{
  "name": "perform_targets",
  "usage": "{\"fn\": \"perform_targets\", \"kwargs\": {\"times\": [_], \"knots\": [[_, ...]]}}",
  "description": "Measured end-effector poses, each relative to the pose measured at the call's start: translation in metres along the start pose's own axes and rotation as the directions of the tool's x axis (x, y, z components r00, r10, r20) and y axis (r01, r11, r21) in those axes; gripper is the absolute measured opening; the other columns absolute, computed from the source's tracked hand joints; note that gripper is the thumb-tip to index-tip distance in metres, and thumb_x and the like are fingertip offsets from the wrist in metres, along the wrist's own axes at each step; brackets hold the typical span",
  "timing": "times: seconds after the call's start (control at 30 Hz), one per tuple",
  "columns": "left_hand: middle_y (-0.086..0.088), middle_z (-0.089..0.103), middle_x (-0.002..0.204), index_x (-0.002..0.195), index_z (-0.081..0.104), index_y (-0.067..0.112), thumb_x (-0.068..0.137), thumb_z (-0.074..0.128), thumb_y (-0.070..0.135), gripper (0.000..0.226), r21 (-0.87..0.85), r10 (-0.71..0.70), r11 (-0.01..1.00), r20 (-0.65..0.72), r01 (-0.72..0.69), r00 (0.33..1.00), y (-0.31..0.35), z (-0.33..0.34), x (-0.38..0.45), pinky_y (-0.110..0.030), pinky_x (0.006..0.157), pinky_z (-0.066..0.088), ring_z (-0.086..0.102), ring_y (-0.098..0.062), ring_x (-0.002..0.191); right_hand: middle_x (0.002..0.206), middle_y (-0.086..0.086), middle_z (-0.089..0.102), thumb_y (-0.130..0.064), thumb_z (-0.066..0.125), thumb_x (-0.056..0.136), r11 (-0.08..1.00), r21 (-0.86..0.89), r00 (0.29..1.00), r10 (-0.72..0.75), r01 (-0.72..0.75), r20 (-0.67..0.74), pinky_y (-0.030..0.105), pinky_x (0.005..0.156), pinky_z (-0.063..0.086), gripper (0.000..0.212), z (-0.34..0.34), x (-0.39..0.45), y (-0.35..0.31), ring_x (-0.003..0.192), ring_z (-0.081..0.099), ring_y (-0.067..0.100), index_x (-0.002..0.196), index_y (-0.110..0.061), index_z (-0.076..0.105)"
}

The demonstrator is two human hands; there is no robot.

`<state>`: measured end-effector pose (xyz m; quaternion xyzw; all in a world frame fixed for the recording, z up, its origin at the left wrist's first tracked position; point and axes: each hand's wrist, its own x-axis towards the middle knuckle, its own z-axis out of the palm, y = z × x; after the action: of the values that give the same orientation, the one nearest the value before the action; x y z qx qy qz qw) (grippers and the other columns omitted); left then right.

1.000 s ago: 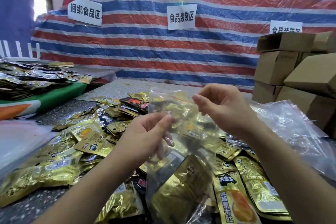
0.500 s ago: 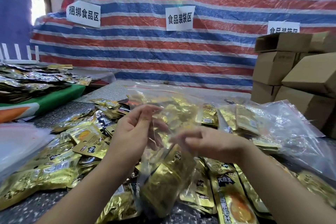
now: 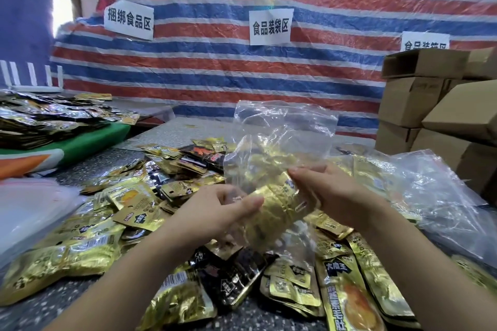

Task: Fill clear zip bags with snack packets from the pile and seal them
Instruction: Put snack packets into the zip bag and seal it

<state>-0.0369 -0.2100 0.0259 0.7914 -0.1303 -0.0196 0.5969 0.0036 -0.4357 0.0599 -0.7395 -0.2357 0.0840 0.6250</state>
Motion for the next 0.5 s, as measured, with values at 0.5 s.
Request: {"fn": "perform_targets", "kwargs": {"times": [0.5], "knots": [[-0.003, 0.077, 0.096, 0.113, 0.063, 0.016, 0.082, 0.076, 0.010, 0.034, -0.101, 0.003, 0.995, -0.029, -0.006, 1.000, -0.013, 0.005, 0.008, -0.028, 0.066, 0.057, 0.075, -0.020, 0.081, 0.075, 0.002, 0.069, -0.018, 0.067, 0.088, 0.987, -0.012, 0.987, 0.158, -0.158, 0.040, 0.041, 0.073, 0.060, 0.018, -0.003, -0.001, -0.001, 0.073, 0.068, 0.024, 0.086, -0.001, 0.060]]}}
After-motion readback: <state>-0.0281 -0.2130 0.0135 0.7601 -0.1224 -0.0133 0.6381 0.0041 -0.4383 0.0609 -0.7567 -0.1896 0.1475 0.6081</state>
